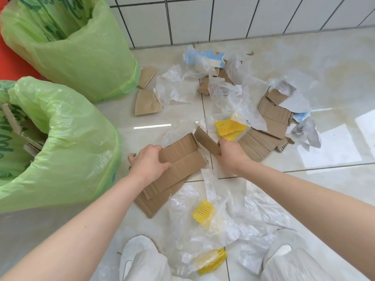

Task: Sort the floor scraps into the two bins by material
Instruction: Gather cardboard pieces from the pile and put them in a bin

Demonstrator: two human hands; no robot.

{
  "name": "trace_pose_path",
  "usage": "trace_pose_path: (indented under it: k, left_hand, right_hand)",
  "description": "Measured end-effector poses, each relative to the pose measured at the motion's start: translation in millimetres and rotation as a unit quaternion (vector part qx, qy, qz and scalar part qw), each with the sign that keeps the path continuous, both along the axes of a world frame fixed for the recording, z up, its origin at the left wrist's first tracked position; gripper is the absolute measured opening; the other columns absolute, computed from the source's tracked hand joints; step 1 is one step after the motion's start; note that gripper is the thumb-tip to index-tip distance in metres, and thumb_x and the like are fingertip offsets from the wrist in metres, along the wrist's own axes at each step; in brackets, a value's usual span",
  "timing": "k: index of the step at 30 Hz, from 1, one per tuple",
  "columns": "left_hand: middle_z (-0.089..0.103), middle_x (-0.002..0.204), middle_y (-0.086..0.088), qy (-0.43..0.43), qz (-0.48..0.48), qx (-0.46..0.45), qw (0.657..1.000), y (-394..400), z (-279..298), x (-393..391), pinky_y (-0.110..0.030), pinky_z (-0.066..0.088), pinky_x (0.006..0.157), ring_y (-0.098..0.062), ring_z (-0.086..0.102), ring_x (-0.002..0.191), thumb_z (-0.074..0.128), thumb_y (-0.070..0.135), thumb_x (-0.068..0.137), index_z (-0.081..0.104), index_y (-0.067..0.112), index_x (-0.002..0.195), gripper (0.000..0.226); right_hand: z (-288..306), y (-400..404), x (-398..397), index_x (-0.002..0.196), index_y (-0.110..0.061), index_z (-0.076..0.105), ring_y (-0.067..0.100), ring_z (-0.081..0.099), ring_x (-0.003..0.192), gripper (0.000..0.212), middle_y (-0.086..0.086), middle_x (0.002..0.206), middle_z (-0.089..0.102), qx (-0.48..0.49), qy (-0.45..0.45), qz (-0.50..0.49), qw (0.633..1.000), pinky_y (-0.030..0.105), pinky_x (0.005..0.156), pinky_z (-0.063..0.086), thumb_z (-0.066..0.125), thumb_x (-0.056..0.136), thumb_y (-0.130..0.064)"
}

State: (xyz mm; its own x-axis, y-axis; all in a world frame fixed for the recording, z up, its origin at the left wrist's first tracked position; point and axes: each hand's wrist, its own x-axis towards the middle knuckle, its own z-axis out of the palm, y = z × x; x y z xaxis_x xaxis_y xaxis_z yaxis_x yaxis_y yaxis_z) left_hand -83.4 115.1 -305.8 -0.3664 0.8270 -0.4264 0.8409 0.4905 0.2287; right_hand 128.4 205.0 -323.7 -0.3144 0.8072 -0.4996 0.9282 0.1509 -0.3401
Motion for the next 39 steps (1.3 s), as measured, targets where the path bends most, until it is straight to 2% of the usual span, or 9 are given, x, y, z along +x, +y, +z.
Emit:
trace_pose_path:
  k: [4, 11, 16, 22, 26, 29, 32, 36, 39]
  left_hand:
    - [0.069, 0.085, -0.004, -0.155, 0.051, -0.012, 0.986, 1.2, 18.7, -11.6, -0.038, 0.055, 0.077, -0.025, 0.066, 0.085, 0.073, 0.034, 0.077, 0.067, 0.017, 0.087, 0.021]
    - [0.075, 0.08, 0.0, -0.243, 0.049, -0.064, 0.967, -23.5, 37.7, -28.3, -0.031, 0.057, 0.069, -0.016, 0.071, 0.074, 0.076, 0.028, 0.078, 0.072, 0.018, 0.082, 0.011]
    - [0.061, 0.091, -0.001, -0.196, 0.037, -0.052, 0.978, -39.2, 12.5, -18.2, -0.035, 0.054, 0.076, -0.021, 0.064, 0.082, 0.077, 0.024, 0.076, 0.069, 0.012, 0.078, 0.015]
    - [0.045, 0.129, -0.007, -0.087, 0.019, -0.013, 0.996, -39.0, -14.8, -9.4, -0.033, 0.033, 0.104, -0.029, 0.042, 0.121, 0.074, 0.03, 0.077, 0.064, 0.01, 0.114, 0.043]
    - [0.045, 0.128, -0.007, -0.071, 0.027, -0.002, 0.997, -40.5, -20.2, -7.7, -0.033, 0.036, 0.103, -0.028, 0.045, 0.118, 0.073, 0.03, 0.078, 0.062, 0.007, 0.116, 0.046]
    - [0.045, 0.123, -0.008, -0.08, 0.037, 0.003, 0.996, -40.7, -19.5, -4.6, -0.03, 0.038, 0.096, -0.025, 0.051, 0.112, 0.073, 0.026, 0.079, 0.062, 0.006, 0.113, 0.041]
    - [0.051, 0.107, -0.007, -0.078, 0.038, 0.0, 0.996, -38.6, -15.6, -2.3, -0.029, 0.04, 0.084, -0.027, 0.054, 0.103, 0.073, 0.026, 0.078, 0.065, 0.01, 0.102, 0.03]
    - [0.069, 0.093, -0.003, -0.115, 0.062, -0.008, 0.991, -40.4, -13.5, -5.3, -0.031, 0.051, 0.076, -0.024, 0.062, 0.09, 0.074, 0.025, 0.077, 0.069, 0.015, 0.099, 0.024]
    - [0.071, 0.093, -0.001, -0.136, 0.067, -0.001, 0.988, -42.8, -13.7, -7.3, -0.034, 0.053, 0.079, -0.022, 0.064, 0.088, 0.075, 0.024, 0.077, 0.069, 0.016, 0.101, 0.026]
  right_hand:
    - [11.0, 10.5, 4.4, 0.089, -0.009, 0.053, 0.029, 0.05, 0.077, 0.007, 0.01, 0.085, 0.054, 0.013, 0.035, -0.015, 0.999, 0.031, 0.063, 0.035, 0.047, 0.089, -0.015]
    - [31.9, 1.9, 33.7, 0.078, -0.008, 0.054, 0.023, 0.051, 0.066, 0.015, 0.003, 0.069, 0.054, 0.03, 0.106, -0.084, 0.99, 0.028, 0.05, 0.033, 0.052, 0.085, -0.021]
    - [24.5, -6.7, 74.7, 0.078, -0.009, 0.05, 0.029, 0.055, 0.073, 0.02, 0.007, 0.077, 0.058, 0.089, 0.025, -0.035, 0.995, 0.034, 0.057, 0.038, 0.05, 0.085, -0.028]
    - [11.4, -33.0, 91.1, 0.067, -0.016, 0.037, 0.032, 0.061, 0.096, 0.016, 0.011, 0.095, 0.065, 0.117, 0.02, 0.116, 0.986, 0.039, 0.08, 0.048, 0.049, 0.076, -0.023]
    - [13.2, -40.6, 90.1, 0.069, -0.01, 0.047, 0.031, 0.056, 0.085, 0.019, 0.004, 0.08, 0.056, 0.065, 0.046, 0.11, 0.991, 0.036, 0.072, 0.042, 0.054, 0.08, -0.024]
    - [20.6, -27.2, 91.0, 0.08, -0.006, 0.057, 0.032, 0.049, 0.107, 0.02, 0.007, 0.107, 0.058, 0.064, 0.054, 0.085, 0.993, 0.035, 0.088, 0.039, 0.058, 0.084, -0.025]
    - [24.5, -8.2, 98.9, 0.09, -0.017, 0.057, 0.034, 0.025, 0.133, 0.015, 0.003, 0.144, 0.041, 0.02, -0.01, 0.118, 0.993, 0.039, 0.107, 0.025, 0.062, 0.082, -0.029]
    - [35.5, 10.0, 110.1, 0.084, -0.033, 0.05, 0.035, 0.008, 0.141, 0.02, -0.017, 0.151, 0.028, -0.071, -0.094, 0.196, 0.974, 0.047, 0.109, 0.016, 0.068, 0.079, -0.026]
    - [39.7, 16.0, 111.4, 0.081, -0.033, 0.054, 0.034, 0.001, 0.144, 0.015, -0.021, 0.153, 0.022, -0.017, -0.176, 0.298, 0.938, 0.048, 0.114, 0.009, 0.064, 0.083, -0.023]
